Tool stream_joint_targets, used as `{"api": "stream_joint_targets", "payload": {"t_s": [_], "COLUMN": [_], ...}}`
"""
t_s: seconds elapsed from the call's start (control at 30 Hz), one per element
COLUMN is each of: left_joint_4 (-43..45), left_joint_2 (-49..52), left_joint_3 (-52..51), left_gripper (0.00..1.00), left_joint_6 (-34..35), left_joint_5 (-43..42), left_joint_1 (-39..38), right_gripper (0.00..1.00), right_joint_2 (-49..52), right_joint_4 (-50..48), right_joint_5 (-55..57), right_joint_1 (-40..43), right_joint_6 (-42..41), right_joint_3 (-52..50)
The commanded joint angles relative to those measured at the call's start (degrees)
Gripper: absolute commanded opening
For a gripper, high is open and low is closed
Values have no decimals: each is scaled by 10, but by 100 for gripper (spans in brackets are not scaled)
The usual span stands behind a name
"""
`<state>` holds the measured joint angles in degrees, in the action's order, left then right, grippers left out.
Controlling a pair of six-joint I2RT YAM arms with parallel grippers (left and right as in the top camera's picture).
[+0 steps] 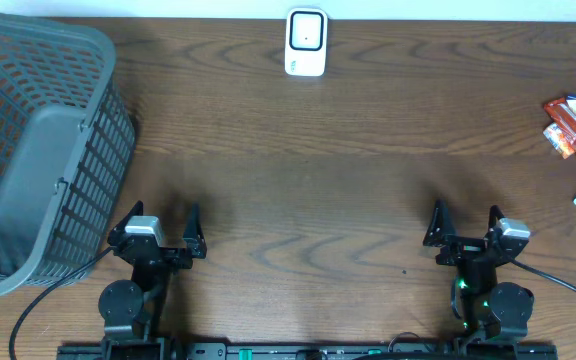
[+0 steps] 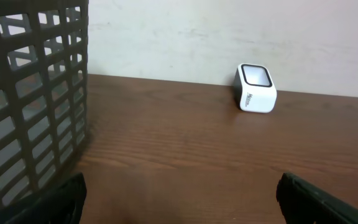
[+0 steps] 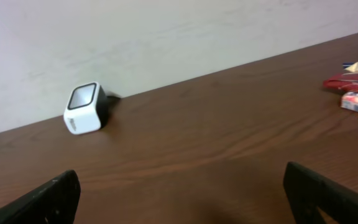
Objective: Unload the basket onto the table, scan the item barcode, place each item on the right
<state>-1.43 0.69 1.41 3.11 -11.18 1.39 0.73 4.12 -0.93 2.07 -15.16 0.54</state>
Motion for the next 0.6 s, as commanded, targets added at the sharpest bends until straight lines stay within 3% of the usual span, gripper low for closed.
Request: {"api": "stream_joint_targets", "payload": {"t_s": [0.0,0.23,0.57], "left_joint_4": [-17,-17,-17], "left_joint_2": [-5,-5,-5], "left_joint_3": [-12,-12,-12], "left_gripper": [98,98,98], "left_joint_6": [-5,-5,-5], "left_joint_5": [3,3,3], "left_joint_1": [-2,-2,-2], "right_gripper": [99,99,99], "right_joint_2": [-4,-4,-4], "right_joint_4": [2,2,1], "right_joint_5": [14,14,14], "right_joint_1": [-1,-1,-1], "right_joint_6": [42,126,127], "right_joint_3": [-2,-2,-2]}}
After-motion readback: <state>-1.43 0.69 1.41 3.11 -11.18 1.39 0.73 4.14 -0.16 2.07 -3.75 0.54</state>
